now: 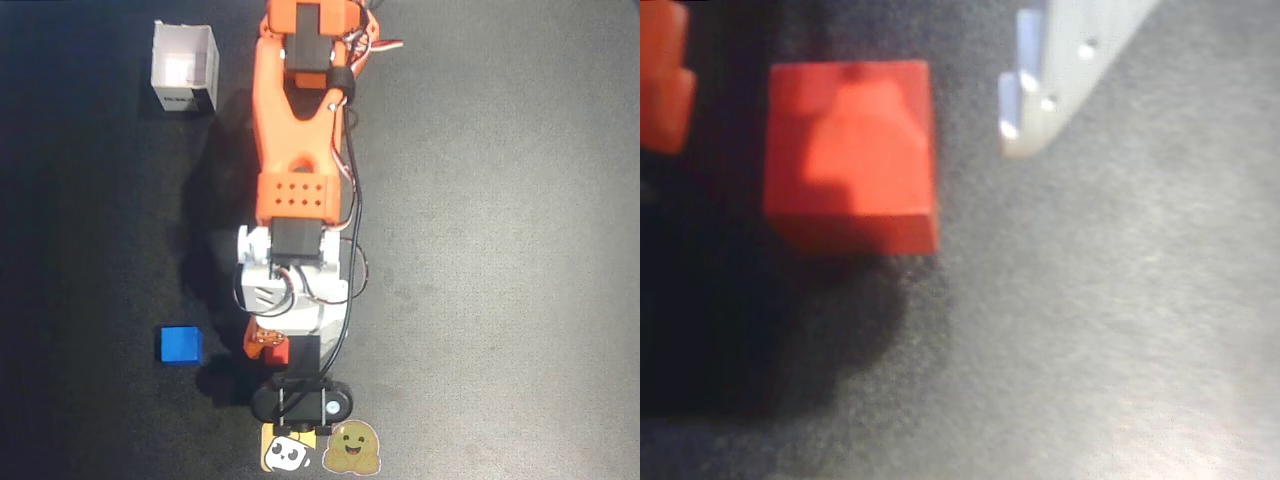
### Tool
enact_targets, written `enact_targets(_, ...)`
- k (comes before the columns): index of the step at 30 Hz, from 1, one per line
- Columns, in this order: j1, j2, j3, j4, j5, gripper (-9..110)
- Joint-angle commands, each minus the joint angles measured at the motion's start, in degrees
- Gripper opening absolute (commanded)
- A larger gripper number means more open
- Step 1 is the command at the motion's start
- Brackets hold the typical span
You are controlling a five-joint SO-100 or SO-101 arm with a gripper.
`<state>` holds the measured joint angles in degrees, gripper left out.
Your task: Put the red cube on top of the blue cube.
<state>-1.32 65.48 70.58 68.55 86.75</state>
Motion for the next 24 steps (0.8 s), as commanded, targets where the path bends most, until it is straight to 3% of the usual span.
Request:
enact_targets(1, -0.79, 0.09, -3.16, -0.88, 0.44, 24)
enact_targets(24, 0.35, -3.34, -1.49, -1.05, 2.29, 24)
